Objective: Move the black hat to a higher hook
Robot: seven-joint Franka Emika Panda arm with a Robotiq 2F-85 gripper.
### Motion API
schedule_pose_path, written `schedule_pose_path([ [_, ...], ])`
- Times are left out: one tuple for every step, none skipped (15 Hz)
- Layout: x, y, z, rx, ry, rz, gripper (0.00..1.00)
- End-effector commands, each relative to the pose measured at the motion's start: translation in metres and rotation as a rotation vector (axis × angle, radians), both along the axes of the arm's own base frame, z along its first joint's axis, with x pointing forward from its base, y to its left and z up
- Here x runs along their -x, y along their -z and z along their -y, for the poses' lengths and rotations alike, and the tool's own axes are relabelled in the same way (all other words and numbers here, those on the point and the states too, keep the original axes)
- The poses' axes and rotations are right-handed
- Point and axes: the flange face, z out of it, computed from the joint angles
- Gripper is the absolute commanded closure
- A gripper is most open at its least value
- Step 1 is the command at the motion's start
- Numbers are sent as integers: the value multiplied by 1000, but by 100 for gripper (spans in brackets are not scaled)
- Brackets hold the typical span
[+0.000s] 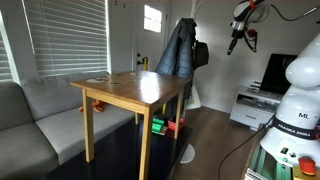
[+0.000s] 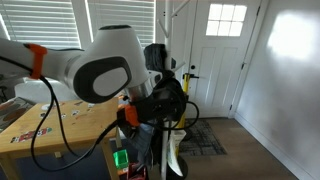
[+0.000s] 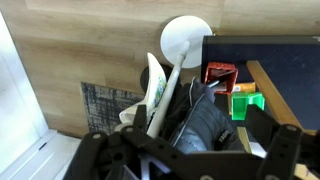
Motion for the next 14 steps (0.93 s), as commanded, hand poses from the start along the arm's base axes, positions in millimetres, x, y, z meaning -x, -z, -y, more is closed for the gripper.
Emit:
schedule_pose_path([
  [-22, -25, 21, -37, 41, 100, 0],
  [-27, -30, 25, -43, 62, 136, 0],
  [-35, -34, 29, -54, 94, 156, 0],
  [-43, -36, 32, -65, 101, 172, 0],
  [-51, -37, 35, -77, 112, 188, 0],
  [-58, -37, 39, -88, 130, 204, 0],
  [-66, -35, 42, -104, 141, 206, 0],
  [-72, -33, 43, -106, 152, 199, 0],
  [-54, -33, 32, -91, 118, 191, 0],
  [-61, -31, 35, -93, 128, 190, 0],
  [-66, -29, 37, -92, 132, 187, 0],
  [-70, -27, 38, -91, 135, 183, 0],
  [-71, -27, 39, -90, 138, 182, 0],
  [-71, -27, 39, -89, 139, 182, 0],
])
